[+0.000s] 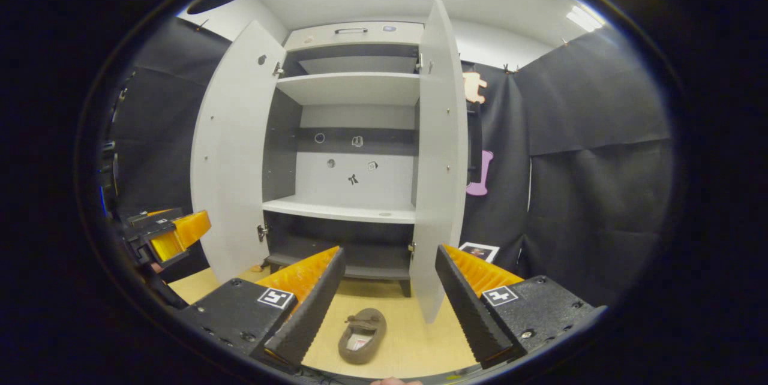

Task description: Grab one shoe with the right hand and put it into the shoe cabinet, grab the other shoe with the left hand and put it into the shoe cabinet; then close the right door with the right hand and the left door with the left hand.

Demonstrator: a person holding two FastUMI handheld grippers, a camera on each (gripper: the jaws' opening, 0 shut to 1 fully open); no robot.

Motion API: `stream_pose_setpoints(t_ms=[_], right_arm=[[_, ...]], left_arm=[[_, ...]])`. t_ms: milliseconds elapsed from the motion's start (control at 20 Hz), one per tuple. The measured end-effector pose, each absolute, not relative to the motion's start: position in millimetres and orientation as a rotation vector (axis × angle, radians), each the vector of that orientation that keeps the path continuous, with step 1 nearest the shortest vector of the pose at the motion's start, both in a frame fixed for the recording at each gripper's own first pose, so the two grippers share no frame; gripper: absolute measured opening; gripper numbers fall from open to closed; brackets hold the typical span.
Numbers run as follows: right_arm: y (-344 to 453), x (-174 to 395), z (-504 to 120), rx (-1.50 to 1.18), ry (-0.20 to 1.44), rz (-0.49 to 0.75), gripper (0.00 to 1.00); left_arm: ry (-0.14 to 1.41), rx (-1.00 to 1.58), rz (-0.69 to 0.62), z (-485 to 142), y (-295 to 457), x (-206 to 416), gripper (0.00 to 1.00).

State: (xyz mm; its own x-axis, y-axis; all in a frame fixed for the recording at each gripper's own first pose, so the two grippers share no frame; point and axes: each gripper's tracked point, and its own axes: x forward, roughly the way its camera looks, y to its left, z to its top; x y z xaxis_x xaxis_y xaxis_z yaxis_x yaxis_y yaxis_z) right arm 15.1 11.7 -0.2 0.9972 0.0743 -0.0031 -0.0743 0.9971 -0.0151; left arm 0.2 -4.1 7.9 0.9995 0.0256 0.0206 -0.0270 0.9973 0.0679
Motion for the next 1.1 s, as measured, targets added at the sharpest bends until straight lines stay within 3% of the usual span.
stream_pose_setpoints(t_ms=[300, 450, 600, 800, 1100], right_arm=[[47.4, 43.6, -55.9, -0.037, 0.134, 0.167, 0.99], [70.7, 61.6, -114.6, -0.035, 0.276, 0.22, 0.96], [87.7, 74.4, -190.6, -0.02, 0.45, 0.268, 0.99], [90.7, 88.8, -271.6, -0.01, 0.635, 0.268, 0.99], [90.8, 105.2, -312.6, -0.035, 0.725, 0.255, 0.87]], left_arm=[[-0.011, 0.077, 0.025, 4.8, -2.8, 0.1, 0.95], [-0.006, 0.081, 0.018, 3.5, -4.0, -1.1, 0.95], [-0.005, 0.087, 0.016, 2.7, -2.0, -1.7, 0.95], [0.002, 0.099, 0.025, 0.5, 4.8, -4.8, 0.95], [0.016, 0.093, 0.053, -4.0, 18.5, -5.7, 0.95]])
